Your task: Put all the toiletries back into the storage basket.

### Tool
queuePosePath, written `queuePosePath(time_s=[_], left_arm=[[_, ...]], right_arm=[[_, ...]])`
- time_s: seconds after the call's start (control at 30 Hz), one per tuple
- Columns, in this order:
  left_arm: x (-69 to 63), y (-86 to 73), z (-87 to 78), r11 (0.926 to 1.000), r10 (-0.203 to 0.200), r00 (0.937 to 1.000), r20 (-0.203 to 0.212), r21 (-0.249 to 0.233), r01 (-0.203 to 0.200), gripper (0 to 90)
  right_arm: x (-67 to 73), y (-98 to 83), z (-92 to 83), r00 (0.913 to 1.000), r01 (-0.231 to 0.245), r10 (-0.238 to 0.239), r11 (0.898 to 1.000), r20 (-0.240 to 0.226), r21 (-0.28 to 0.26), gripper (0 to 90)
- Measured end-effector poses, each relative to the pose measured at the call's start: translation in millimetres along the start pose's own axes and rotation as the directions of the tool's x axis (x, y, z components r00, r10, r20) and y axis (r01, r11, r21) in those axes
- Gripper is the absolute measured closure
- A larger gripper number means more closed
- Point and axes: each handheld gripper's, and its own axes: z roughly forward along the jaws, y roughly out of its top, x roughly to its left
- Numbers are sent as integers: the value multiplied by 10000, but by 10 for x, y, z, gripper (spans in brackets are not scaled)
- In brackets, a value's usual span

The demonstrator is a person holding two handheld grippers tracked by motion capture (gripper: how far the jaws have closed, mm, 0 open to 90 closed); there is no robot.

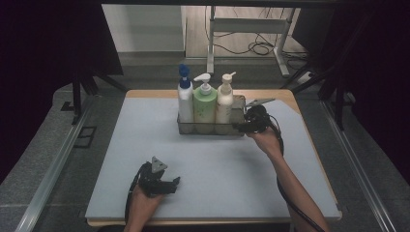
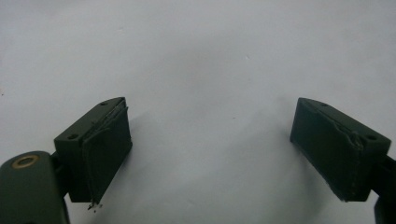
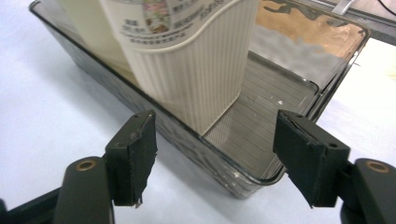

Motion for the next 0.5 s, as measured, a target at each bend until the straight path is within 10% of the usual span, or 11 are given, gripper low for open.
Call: queuePosePath(time_s=[0.5], left_arm=[[0,0,0,10000,-4,10000,-1,0,4,121]], right_arm=[[198,-70,-147,9966,805,-803,9967,-196,114,162]])
